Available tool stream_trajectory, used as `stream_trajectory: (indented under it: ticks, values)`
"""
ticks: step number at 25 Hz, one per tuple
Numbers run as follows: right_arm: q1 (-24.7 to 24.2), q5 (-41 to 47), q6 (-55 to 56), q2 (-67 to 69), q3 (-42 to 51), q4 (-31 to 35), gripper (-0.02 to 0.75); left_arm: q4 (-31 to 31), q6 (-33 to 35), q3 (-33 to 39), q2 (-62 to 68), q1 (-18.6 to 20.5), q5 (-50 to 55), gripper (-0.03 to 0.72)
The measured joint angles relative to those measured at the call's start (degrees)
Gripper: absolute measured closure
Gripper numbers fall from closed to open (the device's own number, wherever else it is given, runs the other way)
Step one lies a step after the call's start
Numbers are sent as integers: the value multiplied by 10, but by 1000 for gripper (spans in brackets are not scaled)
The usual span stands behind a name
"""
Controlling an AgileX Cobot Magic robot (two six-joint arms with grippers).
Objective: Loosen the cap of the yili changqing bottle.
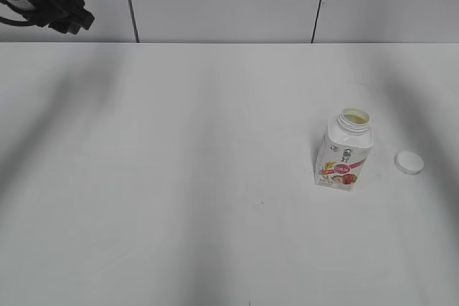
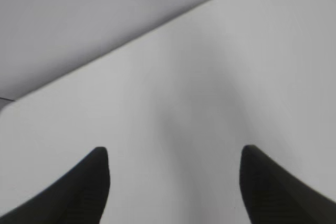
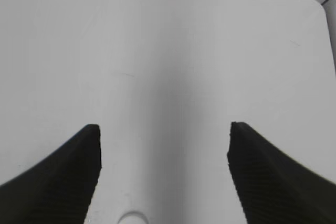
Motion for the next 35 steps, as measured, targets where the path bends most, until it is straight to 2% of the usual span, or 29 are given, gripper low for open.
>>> stream_trajectory:
  ticks: [4, 7, 12, 18, 28, 31, 35]
  values:
    - [0, 31, 1, 0, -38, -6, 145, -198, 115, 0, -19, 47, 37, 210]
    - [0, 68, -1, 0, -61, -10, 146, -268, 148, 0, -27, 86, 79, 210]
    - [-9, 157, -40, 0, -91, -4, 146, -286, 157, 0, -29, 132, 148, 210]
    - [-42, 260, -76, -4, -105, 32, 146, -293, 158, 0, -73, 140, 171, 210]
    - [-46, 270, -97, -85, -86, 58, 150, -302, 150, 4, -138, 140, 312, 211]
    - [-46, 270, -97, -132, -43, 65, 150, -302, 140, 31, -173, 140, 325, 211]
    - [-46, 271, -97, -210, 49, 67, 150, -302, 126, 103, -256, 140, 314, 211]
